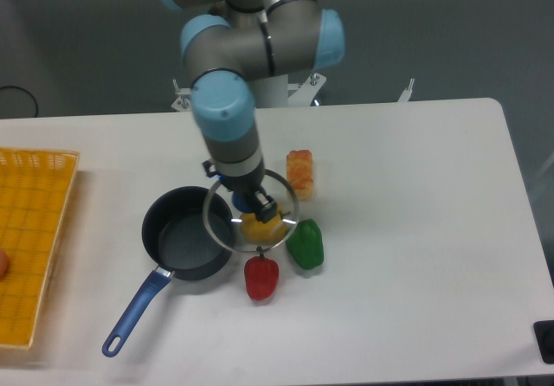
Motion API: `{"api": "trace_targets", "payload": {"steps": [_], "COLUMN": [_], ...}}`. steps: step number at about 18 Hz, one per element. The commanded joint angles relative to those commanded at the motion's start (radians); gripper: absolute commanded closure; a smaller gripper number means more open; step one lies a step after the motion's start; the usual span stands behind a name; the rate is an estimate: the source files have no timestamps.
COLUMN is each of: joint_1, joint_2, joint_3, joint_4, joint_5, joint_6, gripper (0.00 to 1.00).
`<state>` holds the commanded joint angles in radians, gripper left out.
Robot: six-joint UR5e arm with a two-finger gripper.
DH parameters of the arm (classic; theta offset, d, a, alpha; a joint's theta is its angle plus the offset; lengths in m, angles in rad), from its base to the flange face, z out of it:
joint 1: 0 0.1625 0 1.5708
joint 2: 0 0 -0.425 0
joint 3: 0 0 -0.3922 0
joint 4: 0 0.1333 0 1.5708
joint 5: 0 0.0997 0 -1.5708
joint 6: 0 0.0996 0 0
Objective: Open the lid
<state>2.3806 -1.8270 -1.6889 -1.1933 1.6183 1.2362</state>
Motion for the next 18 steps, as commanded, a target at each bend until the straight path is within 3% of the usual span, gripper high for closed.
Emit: {"api": "trace_targets", "payload": {"steps": [4, 11, 18], "joint_1": [0.067, 0.15, 0.178], "joint_2": [0.026, 0.02, 0.015], "joint_3": [0.014, 0.021, 0.028], "joint_4": [-0.048, -0.051, -0.049], "joint_5": [0.0, 0.008, 0.011], "joint_6": [0.077, 0.133, 0.157], "gripper": [0.33, 0.33, 0.33]}}
